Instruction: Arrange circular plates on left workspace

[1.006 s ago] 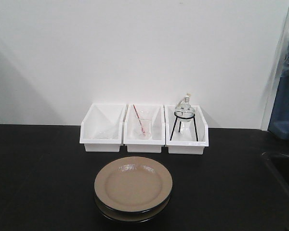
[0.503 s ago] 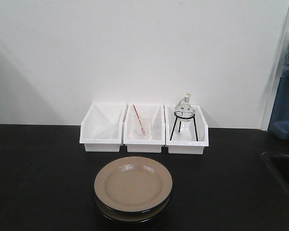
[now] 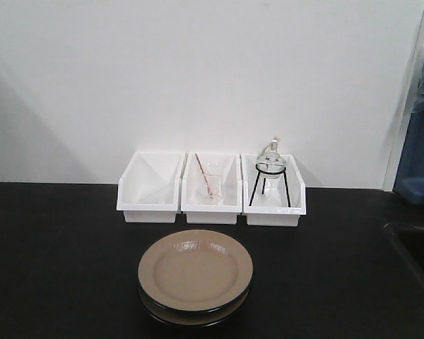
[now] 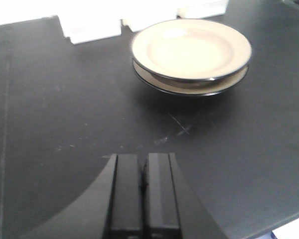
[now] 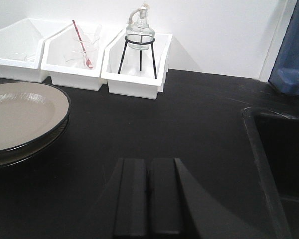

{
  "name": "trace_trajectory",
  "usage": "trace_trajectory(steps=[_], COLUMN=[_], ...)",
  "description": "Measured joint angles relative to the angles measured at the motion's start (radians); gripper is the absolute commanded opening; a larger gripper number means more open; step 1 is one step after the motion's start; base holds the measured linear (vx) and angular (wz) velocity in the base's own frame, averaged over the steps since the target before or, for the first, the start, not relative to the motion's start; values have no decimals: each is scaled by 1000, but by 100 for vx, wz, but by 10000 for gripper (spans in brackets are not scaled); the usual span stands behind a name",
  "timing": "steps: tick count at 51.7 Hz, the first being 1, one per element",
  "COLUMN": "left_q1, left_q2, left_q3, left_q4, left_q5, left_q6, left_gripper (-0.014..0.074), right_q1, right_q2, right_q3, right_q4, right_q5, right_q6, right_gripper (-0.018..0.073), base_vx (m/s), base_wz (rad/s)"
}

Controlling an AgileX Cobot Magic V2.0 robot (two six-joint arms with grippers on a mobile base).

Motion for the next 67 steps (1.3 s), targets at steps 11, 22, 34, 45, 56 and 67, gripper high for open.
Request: trace_trajectory(steps=[11,22,34,45,56,67], left_q1=[-31,-143,-272,-294,-294,-294], left_q2=[-53,-170,-378,-599,-637,-637], left_q3=[-77,-80,110,361,416,416], left_q4=[262,672,922,1073,1102,1102], left_q5=[-23,-189,-374,-472,-520,-516], left_q6=[-252,-762,-1015,-1164,-1236,-1244], left_gripper=[2,2,2,2,2,2], right_q1=[0,0,0,0,0,0], right_q2=[0,0,0,0,0,0], right_q3=[0,0,0,0,0,0], right_q4=[0,0,0,0,0,0], right_q5=[0,3,4,4,7,29], right_q6=[0,0,0,0,0,0], right_gripper=[-2,-2,-2,-2,-2,-2], base_vx=[0,0,0,0,0,0], base_wz=[0,0,0,0,0,0])
